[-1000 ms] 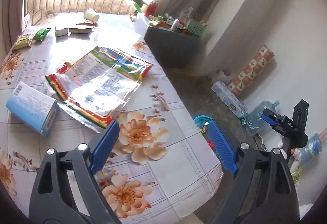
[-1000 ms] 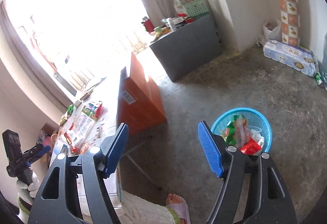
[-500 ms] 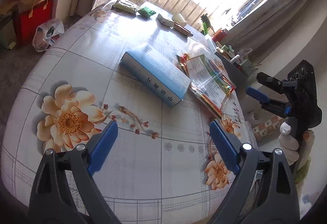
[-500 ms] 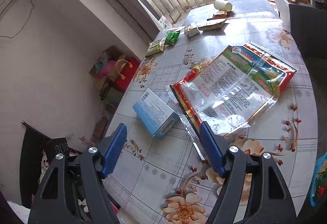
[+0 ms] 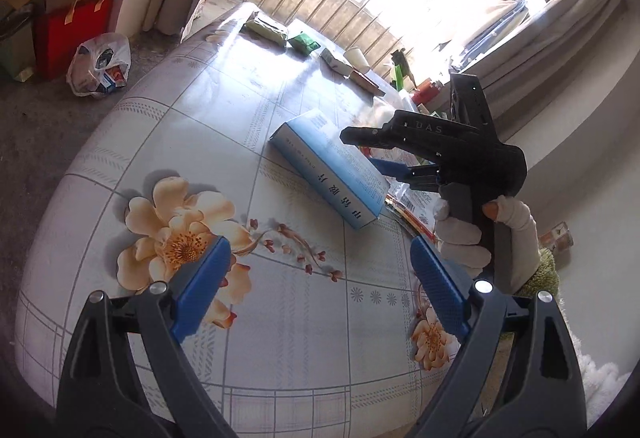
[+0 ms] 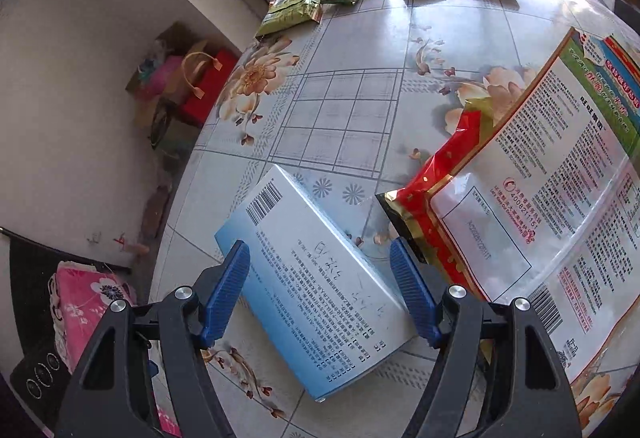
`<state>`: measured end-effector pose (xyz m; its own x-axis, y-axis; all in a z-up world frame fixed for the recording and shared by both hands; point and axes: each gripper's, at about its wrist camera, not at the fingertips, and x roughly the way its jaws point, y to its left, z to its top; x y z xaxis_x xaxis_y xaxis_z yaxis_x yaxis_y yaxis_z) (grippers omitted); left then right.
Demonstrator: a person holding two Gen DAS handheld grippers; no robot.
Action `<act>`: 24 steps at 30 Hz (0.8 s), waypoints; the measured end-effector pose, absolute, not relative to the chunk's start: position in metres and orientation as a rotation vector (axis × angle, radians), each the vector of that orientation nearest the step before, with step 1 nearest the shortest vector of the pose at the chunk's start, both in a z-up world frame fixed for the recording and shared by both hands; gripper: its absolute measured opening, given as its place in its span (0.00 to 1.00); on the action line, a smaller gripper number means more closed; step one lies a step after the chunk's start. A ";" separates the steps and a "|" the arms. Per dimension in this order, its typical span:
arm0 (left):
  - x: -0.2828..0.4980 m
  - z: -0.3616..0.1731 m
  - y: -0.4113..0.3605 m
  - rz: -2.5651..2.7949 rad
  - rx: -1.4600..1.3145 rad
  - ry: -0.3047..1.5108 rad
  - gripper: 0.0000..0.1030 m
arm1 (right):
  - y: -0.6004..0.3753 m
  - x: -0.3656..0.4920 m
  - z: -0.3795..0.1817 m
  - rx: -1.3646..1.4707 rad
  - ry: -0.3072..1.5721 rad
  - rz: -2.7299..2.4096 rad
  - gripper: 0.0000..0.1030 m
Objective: Collect trash
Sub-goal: 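Grasp the blue medicine box with left gripper while right grasps the large snack packet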
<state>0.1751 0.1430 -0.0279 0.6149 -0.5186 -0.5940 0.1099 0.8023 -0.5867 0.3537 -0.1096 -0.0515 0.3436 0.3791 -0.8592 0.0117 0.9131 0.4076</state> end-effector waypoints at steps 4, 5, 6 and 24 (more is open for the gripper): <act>0.176 -0.026 0.144 -0.378 -0.547 0.833 0.85 | -0.104 0.318 -0.049 0.468 1.260 0.406 0.69; 0.176 -0.026 0.143 -0.381 -0.550 0.836 0.85 | -0.105 0.309 -0.048 0.488 1.270 0.427 0.69; 0.176 -0.025 0.142 -0.386 -0.551 0.837 0.85 | -0.110 0.298 -0.044 0.496 1.268 0.432 0.69; 0.257 -0.033 0.077 -0.228 -0.386 0.984 0.85 | -0.284 0.264 -0.022 0.661 1.021 -0.107 0.69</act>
